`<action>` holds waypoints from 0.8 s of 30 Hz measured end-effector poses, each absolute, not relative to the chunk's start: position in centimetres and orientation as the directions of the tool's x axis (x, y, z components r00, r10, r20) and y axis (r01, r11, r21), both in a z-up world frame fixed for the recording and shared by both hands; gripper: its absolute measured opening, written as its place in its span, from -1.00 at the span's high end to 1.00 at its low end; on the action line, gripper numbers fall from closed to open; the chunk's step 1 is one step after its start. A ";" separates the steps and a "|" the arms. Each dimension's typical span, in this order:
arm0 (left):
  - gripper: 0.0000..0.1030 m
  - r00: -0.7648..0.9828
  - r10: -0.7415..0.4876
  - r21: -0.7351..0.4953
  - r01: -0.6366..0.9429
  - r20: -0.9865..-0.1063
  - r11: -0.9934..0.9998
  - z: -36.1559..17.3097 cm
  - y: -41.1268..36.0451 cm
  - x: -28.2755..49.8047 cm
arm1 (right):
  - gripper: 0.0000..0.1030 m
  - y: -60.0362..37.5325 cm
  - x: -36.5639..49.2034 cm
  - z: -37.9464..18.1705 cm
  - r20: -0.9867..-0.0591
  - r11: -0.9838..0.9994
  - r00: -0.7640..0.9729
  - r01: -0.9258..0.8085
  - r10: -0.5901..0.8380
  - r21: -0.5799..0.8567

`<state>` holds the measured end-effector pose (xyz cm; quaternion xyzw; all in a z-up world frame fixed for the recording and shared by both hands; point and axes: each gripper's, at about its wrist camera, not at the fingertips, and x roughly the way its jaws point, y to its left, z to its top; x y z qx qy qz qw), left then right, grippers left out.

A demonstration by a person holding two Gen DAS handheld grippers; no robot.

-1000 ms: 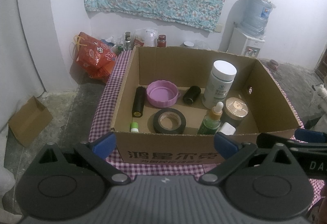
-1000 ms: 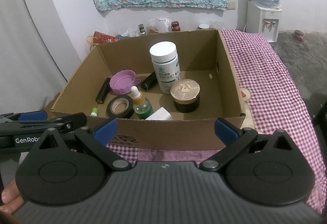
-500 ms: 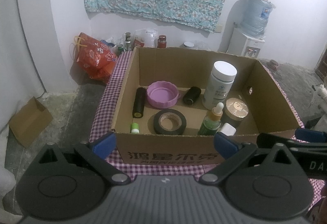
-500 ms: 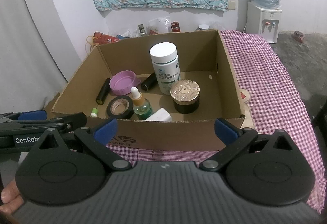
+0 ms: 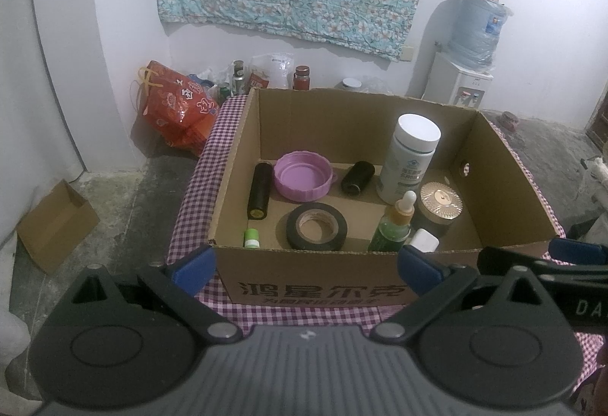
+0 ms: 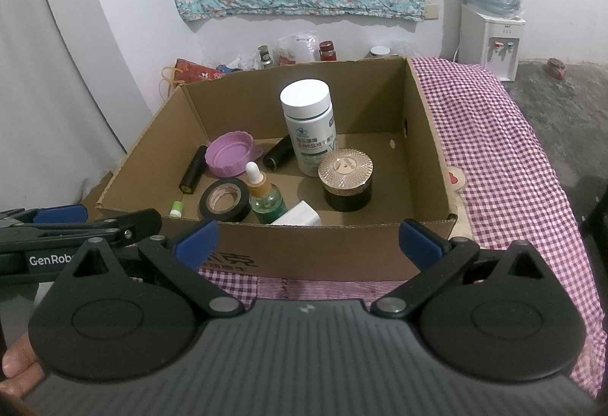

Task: Organize rigid objects

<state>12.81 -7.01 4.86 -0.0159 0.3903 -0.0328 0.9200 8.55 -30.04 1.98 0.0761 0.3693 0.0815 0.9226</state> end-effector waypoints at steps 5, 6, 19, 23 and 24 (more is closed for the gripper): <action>-0.99 0.693 -0.073 -0.055 0.048 -0.718 0.997 4.9 -7.0 12.8 | -0.97 -30.1 8.6 2.0 -0.669 0.975 0.714 -0.095 0.207 0.201; -0.99 0.693 -0.073 -0.056 0.048 -0.717 0.997 4.9 -7.0 12.8 | -0.97 -30.1 8.6 2.0 -0.669 0.975 0.714 -0.094 0.207 0.200; -0.99 0.695 -0.067 -0.050 0.044 -0.716 0.998 5.2 -6.8 12.8 | -0.97 -30.1 8.6 2.1 -0.669 0.975 0.714 -0.094 0.206 0.200; -0.99 0.696 -0.066 -0.049 0.044 -0.715 0.998 5.1 -7.0 12.7 | -0.97 -30.1 8.6 2.1 -0.669 0.975 0.714 -0.094 0.207 0.201; -0.99 0.695 -0.066 -0.049 0.044 -0.716 0.998 5.1 -7.0 12.7 | -0.97 -30.1 8.6 2.1 -0.669 0.975 0.714 -0.094 0.207 0.201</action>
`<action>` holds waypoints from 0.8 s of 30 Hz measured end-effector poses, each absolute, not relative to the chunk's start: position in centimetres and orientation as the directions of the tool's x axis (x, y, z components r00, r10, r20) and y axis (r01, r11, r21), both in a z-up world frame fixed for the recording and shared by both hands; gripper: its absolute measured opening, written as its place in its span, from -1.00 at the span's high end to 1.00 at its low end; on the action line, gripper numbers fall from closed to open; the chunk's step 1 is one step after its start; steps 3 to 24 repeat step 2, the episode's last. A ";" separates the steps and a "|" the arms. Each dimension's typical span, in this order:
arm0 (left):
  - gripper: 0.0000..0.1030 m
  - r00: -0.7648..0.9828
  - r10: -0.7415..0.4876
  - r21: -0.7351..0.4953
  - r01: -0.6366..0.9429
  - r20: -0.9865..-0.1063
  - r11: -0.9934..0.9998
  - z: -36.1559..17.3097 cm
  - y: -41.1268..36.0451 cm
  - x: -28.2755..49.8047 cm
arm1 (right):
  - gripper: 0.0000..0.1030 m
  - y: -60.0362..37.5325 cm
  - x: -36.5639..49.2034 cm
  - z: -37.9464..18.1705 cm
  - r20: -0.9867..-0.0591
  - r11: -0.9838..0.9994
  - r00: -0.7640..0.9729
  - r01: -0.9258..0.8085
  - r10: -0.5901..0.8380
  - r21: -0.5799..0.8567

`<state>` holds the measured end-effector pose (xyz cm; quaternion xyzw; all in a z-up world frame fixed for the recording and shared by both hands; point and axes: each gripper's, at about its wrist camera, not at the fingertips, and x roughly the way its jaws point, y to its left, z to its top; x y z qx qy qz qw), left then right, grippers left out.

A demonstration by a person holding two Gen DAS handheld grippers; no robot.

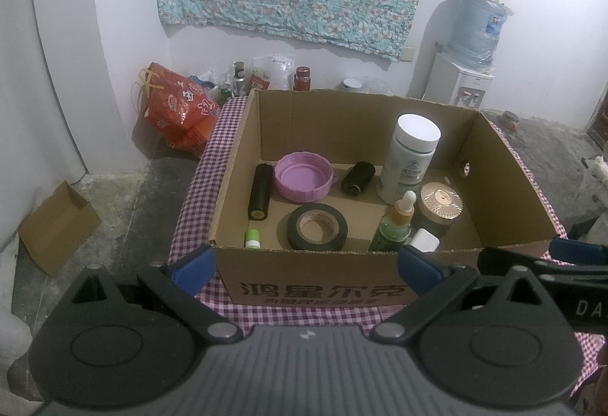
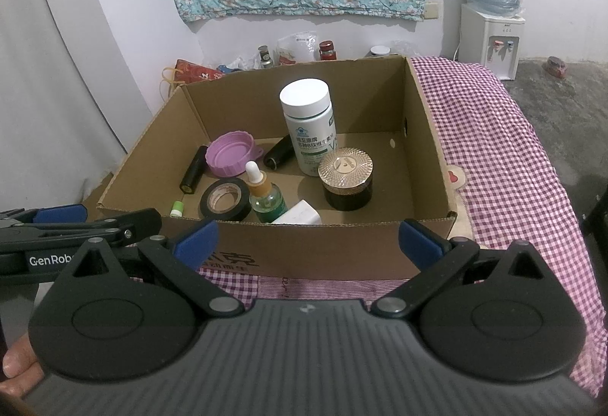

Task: Organize rigid objects

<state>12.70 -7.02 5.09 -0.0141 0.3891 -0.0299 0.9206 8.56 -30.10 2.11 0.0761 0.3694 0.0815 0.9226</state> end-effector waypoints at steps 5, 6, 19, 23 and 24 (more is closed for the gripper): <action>-0.99 0.695 -0.066 -0.049 0.044 -0.716 0.998 5.1 -7.0 12.7 | -0.97 -30.1 8.6 2.1 -0.669 0.975 0.714 -0.094 0.207 0.201; -0.99 0.695 -0.066 -0.049 0.044 -0.716 0.998 5.1 -7.0 12.7 | -0.97 -30.1 8.6 2.1 -0.669 0.975 0.714 -0.094 0.207 0.201; -0.99 0.695 -0.066 -0.049 0.044 -0.716 0.998 5.1 -7.0 12.7 | -0.97 -30.1 8.6 2.1 -0.669 0.975 0.714 -0.094 0.207 0.201; -0.99 0.695 -0.066 -0.049 0.044 -0.716 0.998 5.1 -7.0 12.7 | -0.97 -30.1 8.6 2.1 -0.669 0.975 0.714 -0.094 0.207 0.201; -0.99 0.695 -0.066 -0.049 0.044 -0.716 0.998 5.1 -7.0 12.7 | -0.97 -30.1 8.6 2.1 -0.669 0.975 0.714 -0.094 0.207 0.201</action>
